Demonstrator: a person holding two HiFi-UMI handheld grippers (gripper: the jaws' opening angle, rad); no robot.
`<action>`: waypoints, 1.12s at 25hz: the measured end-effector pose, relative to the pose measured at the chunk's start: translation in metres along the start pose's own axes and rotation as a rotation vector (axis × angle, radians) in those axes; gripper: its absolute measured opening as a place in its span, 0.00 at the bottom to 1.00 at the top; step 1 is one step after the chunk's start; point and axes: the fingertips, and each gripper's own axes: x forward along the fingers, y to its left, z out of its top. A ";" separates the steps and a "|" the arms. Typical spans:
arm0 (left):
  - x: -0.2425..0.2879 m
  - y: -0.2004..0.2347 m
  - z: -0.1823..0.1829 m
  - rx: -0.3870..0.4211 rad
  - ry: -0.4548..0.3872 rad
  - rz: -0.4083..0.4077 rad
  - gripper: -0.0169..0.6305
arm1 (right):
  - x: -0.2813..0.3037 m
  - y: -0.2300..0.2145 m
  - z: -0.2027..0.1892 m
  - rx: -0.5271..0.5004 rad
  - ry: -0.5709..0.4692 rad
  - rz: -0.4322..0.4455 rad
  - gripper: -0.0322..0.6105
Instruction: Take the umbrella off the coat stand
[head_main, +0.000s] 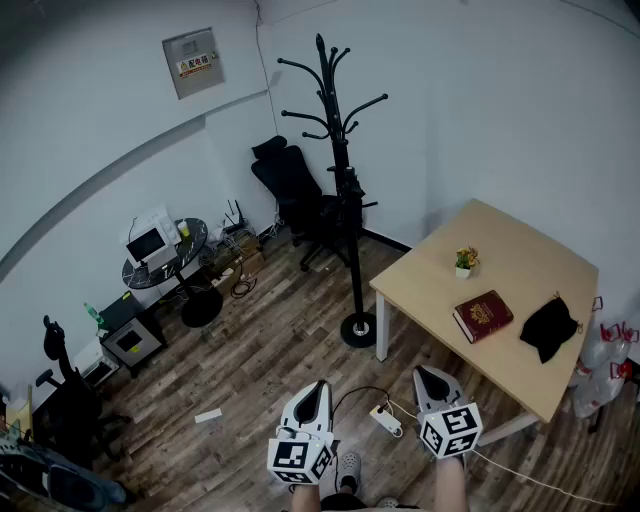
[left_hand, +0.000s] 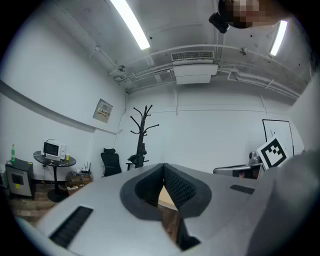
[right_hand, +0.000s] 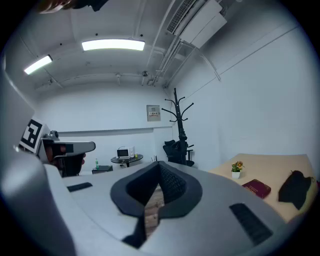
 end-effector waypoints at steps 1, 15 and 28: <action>0.004 0.004 -0.002 -0.001 0.008 0.002 0.06 | 0.005 0.001 0.000 0.000 0.000 0.003 0.06; 0.061 0.069 -0.038 -0.009 0.167 -0.014 0.06 | 0.099 -0.005 -0.006 0.012 0.045 0.008 0.06; 0.123 0.162 -0.040 -0.033 0.166 0.006 0.21 | 0.195 -0.003 -0.008 0.075 0.097 0.059 0.18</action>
